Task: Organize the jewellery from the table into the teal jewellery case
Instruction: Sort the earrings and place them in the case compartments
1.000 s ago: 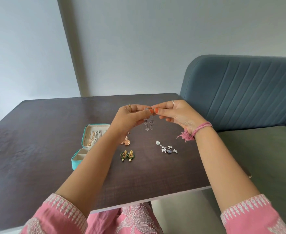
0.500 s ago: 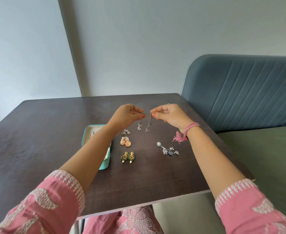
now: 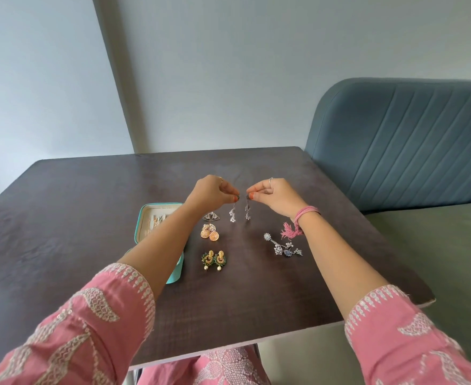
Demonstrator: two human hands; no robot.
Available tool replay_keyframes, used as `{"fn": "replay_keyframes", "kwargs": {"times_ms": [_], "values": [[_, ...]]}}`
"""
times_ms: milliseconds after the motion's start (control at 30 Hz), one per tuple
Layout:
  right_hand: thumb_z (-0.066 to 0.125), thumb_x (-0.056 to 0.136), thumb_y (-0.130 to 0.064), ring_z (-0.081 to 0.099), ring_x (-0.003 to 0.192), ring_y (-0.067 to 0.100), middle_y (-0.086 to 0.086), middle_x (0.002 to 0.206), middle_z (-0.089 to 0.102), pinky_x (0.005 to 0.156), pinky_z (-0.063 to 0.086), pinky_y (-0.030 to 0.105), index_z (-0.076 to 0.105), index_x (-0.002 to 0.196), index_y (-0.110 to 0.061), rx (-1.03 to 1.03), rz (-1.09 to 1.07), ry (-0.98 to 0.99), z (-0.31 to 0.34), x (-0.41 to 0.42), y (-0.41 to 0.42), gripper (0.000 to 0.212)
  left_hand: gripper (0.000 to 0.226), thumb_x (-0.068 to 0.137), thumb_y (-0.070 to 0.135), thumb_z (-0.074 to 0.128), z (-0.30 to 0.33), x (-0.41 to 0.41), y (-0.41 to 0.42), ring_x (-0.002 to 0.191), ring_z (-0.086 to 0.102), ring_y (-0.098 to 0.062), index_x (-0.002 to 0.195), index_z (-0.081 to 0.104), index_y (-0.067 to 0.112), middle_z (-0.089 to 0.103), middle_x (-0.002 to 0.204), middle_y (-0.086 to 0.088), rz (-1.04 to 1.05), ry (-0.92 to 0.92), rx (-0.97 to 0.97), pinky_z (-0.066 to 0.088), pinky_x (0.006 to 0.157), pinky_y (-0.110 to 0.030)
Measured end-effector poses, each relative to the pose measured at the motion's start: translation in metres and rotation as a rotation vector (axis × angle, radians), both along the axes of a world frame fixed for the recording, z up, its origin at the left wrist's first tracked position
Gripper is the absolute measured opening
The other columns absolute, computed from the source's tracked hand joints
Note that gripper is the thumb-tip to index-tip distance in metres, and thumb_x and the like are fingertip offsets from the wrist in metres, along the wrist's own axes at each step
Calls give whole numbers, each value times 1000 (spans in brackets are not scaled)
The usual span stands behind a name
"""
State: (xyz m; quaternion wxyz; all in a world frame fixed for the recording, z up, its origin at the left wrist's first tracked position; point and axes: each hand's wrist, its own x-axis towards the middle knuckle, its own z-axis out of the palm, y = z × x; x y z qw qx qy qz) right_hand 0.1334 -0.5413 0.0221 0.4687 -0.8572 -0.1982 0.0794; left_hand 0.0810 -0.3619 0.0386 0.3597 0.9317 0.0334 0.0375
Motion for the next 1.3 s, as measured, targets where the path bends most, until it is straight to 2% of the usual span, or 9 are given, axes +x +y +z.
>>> {"fn": "replay_keyframes", "kwargs": {"times_ms": [133,367,567,767,933,1067,1133,1233,1300], "values": [[71,85,-23,66,90,11,1,90,74,79,46,20,73,95,-23,-42,-9,-19,-7,4,1,11,18,83,20,72,-6,3,1,87,58,-9,101,74,15,72,100,-4,-4,5,11,40,75,-19],[70,85,-24,67,91,12,1,91,74,77,45,20,73,95,-23,-55,-8,-23,-12,7,3,11,18,83,20,73,-14,11,0,84,57,-8,100,74,14,72,100,-4,-9,22,32,40,73,-19],[70,84,-22,67,92,11,3,92,75,87,48,25,74,97,-20,-105,-10,-11,-21,14,9,13,18,83,18,72,-21,21,-2,86,60,-11,100,74,12,72,100,-5,-9,54,70,40,73,-18],[69,85,-21,67,89,12,3,90,74,84,49,25,74,97,-20,-167,-4,0,-31,21,15,13,17,84,16,70,-26,28,-3,97,64,-18,100,74,12,72,101,-5,-19,90,129,40,71,-17],[69,86,-23,61,78,4,-10,65,66,67,40,15,73,98,-20,-209,-4,8,-36,26,17,13,18,84,16,68,-29,34,-3,96,65,-20,101,74,13,72,102,-7,-45,121,174,45,77,-22],[70,84,-21,64,81,5,1,83,74,74,42,17,74,98,-19,-214,-2,7,-36,28,17,14,18,85,16,67,-30,36,-2,96,65,-22,102,74,12,72,101,-7,-53,127,185,46,79,-23],[71,84,-22,64,82,6,2,89,74,74,41,18,75,98,-19,-232,-2,-6,-37,28,18,15,18,85,16,67,-31,36,-2,97,65,-22,101,74,12,72,100,-8,-50,124,186,46,79,-24],[70,85,-24,60,83,5,-2,91,73,74,39,17,75,101,-20,-259,-7,-36,-36,27,19,17,19,85,16,67,-31,37,-2,96,65,-23,102,73,11,72,100,-8,-43,117,193,46,79,-24],[69,86,-23,59,80,4,-5,85,70,69,40,14,74,103,-20,-254,-19,-32,-33,26,17,18,20,85,15,66,-31,37,-2,97,65,-23,103,73,10,72,102,-8,-26,101,193,47,82,-26]]}}
